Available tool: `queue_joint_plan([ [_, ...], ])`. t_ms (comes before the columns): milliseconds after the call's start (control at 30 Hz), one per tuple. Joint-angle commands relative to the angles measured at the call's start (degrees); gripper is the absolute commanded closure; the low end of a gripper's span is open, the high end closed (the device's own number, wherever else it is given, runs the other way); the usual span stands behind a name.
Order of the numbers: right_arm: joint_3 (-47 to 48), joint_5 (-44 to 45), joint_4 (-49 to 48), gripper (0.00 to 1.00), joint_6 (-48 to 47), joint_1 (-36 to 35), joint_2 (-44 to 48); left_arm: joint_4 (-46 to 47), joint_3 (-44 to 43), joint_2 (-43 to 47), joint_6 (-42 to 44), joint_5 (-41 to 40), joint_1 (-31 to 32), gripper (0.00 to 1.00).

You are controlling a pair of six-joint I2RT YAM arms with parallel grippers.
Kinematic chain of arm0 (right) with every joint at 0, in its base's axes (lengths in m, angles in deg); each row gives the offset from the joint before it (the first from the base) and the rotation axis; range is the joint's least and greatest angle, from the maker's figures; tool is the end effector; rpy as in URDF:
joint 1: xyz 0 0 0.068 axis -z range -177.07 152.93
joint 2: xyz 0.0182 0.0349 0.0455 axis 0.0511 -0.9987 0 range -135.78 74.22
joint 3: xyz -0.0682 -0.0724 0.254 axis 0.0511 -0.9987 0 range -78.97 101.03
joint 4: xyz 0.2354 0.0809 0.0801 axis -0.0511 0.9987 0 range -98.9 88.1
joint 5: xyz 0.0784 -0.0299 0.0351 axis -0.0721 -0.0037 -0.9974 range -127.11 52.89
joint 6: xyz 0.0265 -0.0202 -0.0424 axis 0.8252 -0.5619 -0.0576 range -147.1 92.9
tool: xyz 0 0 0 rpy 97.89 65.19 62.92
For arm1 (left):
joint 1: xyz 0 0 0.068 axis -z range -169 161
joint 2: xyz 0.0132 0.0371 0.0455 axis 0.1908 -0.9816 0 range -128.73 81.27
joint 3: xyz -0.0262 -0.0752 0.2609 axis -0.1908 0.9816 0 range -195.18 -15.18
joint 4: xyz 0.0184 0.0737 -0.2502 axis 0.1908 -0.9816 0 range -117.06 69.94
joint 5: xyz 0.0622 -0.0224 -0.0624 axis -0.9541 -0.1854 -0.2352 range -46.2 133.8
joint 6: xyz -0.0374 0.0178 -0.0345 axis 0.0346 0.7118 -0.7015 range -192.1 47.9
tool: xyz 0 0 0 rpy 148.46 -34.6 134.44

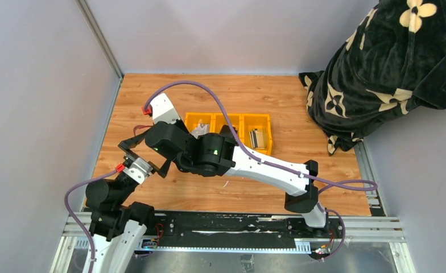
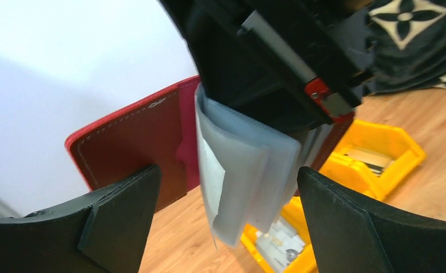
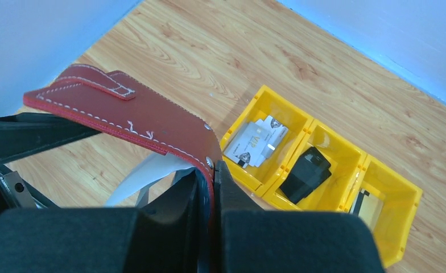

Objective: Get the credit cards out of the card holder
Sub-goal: Remove the credit card from the card holder.

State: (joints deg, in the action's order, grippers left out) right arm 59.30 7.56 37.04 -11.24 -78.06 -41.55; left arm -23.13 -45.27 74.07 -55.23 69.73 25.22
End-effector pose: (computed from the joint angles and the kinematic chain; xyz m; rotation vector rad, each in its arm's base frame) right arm 0.0920 0.4201 0.4610 -0.5633 1.7898 0.3959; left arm 0.0546 -0.0298 0.3331 0.7014 1.0522 -0.2370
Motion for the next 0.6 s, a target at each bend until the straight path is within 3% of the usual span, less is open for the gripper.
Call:
queue_joint_plan([
  [0, -1.73, 3.01, -3.85, 1.0, -0.04, -1.17, 1.16, 2.1, 0.8, 0.03, 6.2, -10.33, 0.02, 0.0],
  [267, -9.41, 3.53, -6.56, 1.0, 0.03, -1.01, 5.93, 2.06, 0.56, 5.78, 9.91, -19.59, 0.02, 0.0],
  [567, -16.1, -0.56, -10.78, 1.0, 0.65, -1.09, 11.36, -5.33, -1.71, 5.52, 5.26, -15.58, 0.02, 0.0],
])
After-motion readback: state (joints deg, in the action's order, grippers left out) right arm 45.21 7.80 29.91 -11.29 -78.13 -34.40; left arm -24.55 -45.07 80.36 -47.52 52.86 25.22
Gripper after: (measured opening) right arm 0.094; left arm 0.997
